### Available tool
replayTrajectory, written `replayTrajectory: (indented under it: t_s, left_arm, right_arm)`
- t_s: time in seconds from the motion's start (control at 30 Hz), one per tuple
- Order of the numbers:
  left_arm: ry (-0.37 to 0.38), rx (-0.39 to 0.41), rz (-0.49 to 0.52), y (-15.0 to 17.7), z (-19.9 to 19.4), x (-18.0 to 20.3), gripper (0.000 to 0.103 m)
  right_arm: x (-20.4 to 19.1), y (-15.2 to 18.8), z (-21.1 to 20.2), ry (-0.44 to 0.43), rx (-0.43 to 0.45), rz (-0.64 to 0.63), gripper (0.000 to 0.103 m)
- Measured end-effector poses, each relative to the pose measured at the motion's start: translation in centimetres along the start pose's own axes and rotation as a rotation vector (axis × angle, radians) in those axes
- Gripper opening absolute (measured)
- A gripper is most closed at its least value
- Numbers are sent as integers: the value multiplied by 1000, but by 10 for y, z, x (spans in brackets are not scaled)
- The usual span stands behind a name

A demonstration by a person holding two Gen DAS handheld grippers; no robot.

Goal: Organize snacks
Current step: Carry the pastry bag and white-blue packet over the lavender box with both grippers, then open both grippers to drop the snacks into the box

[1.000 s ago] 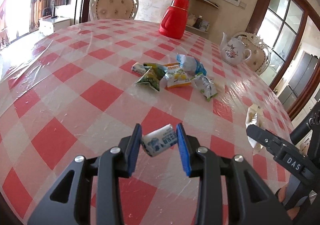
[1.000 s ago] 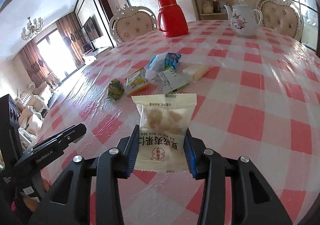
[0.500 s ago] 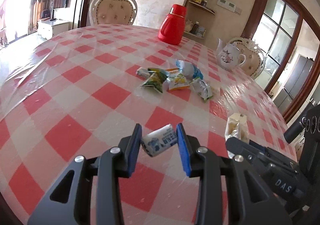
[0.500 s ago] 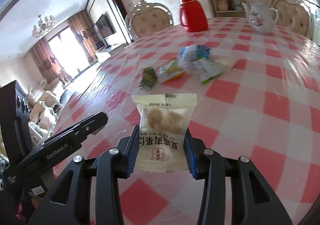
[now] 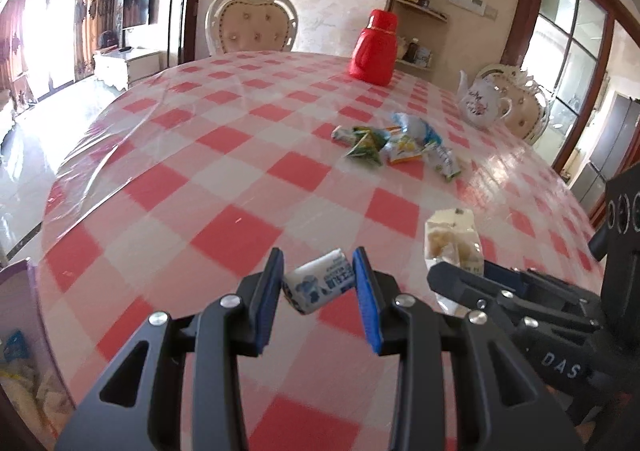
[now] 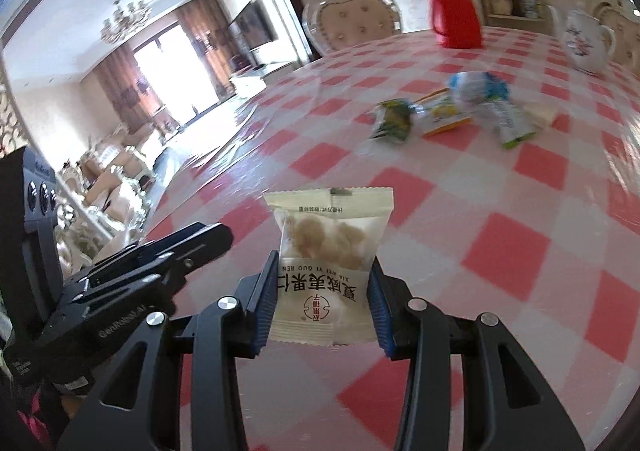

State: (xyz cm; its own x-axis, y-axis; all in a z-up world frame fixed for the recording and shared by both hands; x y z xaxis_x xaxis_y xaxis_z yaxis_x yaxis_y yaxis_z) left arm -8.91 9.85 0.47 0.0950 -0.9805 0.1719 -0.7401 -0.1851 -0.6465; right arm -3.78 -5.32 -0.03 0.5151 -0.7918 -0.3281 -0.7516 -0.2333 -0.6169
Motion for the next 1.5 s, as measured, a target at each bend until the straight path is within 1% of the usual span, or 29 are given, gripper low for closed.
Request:
replayTrajectory:
  t_s: [0.2,0.3,0.53,0.83,1.0,1.13,1.27,1.33,1.37,1.4,1.43,1.47,1.5]
  left_arm:
    - [-50,-26,-22,13,-13,-32,36]
    - [-97,-32,-34,19,-21,-53,36]
    - [-190,-44,-126,37,-42,-118,36]
    - [-290,-72,-231,66,-65,-188,36]
    - [-348,-115,-280,87,-73,-226,36]
    - [-387,-139,-318,99,-78,-247,36]
    - [-438,-150,-347,108,-85,-266,38]
    - [-459,-152,-364,110,-90,-274,42]
    - [-475,-154,-370,111,-91,-277,46]
    - [-488,-156,-377,112,-93,-281,54]
    - [-507,-158,-386,113,-96,-285,59]
    - [-527,-161,-391,114,-98,-287,72]
    - [-567,-164,-394,115,-101,-290,85]
  right_arm:
    - [-32,6,11,-47,-39,-50,42]
    - [-53,9,19,-67,-62,-90,42]
    - [-101,15,38,-128,-109,-187,42]
    - [-175,31,59,-197,-170,-333,42]
    - [-217,45,68,-242,-209,-440,42]
    - [-249,62,72,-275,-241,-545,42]
    - [-271,82,72,-269,-269,-653,43]
    - [-278,91,72,-272,-290,-696,44]
    - [-281,95,71,-270,-295,-710,44]
    - [-284,98,71,-271,-303,-729,44]
    - [-283,98,73,-272,-304,-736,45]
    - [-284,99,72,-278,-305,-739,53]
    - [-284,98,73,-285,-307,-736,61]
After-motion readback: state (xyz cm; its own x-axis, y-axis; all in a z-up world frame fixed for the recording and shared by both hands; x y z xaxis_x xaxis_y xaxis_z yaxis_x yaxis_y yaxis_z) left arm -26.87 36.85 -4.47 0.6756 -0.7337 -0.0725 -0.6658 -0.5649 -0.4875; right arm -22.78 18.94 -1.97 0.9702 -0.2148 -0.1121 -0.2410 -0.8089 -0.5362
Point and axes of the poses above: each gripper's, at about its wrist camera, not at the fingertips, and z roughly the way its jaws point, x to its right, y to its underside, the point moved 5 cm from there along z, roughly the way its jaws point, and after that the axes turned 8 degrees about -x, right-handed, at the moved point
